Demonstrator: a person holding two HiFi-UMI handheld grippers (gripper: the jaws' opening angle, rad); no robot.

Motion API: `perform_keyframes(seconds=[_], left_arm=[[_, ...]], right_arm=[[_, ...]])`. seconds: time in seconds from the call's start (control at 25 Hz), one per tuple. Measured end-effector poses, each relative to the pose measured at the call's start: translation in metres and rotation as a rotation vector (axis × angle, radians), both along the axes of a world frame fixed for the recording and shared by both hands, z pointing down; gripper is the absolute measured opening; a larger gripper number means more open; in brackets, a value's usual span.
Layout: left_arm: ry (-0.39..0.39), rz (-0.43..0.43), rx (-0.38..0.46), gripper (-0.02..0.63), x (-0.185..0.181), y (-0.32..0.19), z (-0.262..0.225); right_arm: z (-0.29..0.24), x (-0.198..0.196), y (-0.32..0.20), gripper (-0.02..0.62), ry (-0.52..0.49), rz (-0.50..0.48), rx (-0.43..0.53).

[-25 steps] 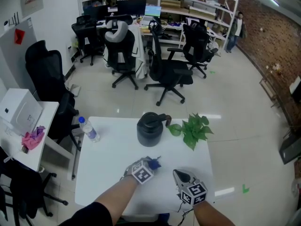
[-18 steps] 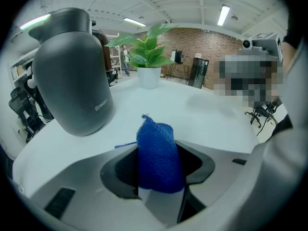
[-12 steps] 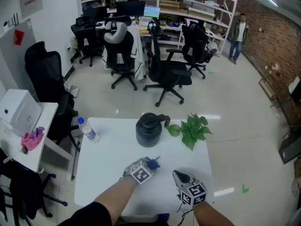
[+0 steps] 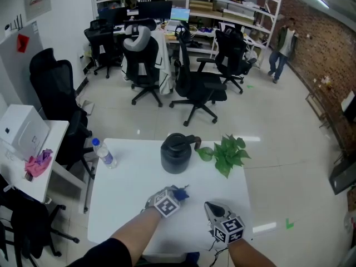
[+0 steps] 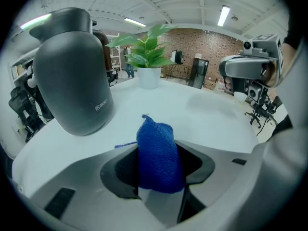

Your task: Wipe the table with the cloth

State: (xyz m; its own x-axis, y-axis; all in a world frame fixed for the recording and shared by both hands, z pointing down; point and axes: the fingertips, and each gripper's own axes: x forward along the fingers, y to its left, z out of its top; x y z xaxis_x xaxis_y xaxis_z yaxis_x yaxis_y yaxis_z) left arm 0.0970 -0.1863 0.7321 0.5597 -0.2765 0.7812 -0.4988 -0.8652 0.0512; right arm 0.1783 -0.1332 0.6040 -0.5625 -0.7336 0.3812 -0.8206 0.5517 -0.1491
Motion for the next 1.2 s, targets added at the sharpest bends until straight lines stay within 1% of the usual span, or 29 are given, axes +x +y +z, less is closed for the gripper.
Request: perform_keyframes(seconds=[0.52, 0.76, 0.96, 1.2], left_arm=[[0.007, 0.002, -0.009, 0.198, 0.000, -0.001, 0.001], [0.009, -0.024, -0.007, 0.198, 0.004, -0.004, 0.002], [0.016, -0.025, 0.001, 0.198, 0.033, -0.009, 0.001], [0.041, 0.025, 0.012, 0.198, 0.092, -0.005, -0.001]], right_arm=[[0.004, 0.002, 0.000, 0.008, -0.002, 0.005, -0.002], [0.008, 0.013, 0.002, 0.008, -0.001, 0.015, -0.001], [0.010, 0.029, 0.006, 0.008, 0.010, 0.031, -0.010], [0.010, 0.053, 0.011, 0.008, 0.032, 0.069, -0.016]])
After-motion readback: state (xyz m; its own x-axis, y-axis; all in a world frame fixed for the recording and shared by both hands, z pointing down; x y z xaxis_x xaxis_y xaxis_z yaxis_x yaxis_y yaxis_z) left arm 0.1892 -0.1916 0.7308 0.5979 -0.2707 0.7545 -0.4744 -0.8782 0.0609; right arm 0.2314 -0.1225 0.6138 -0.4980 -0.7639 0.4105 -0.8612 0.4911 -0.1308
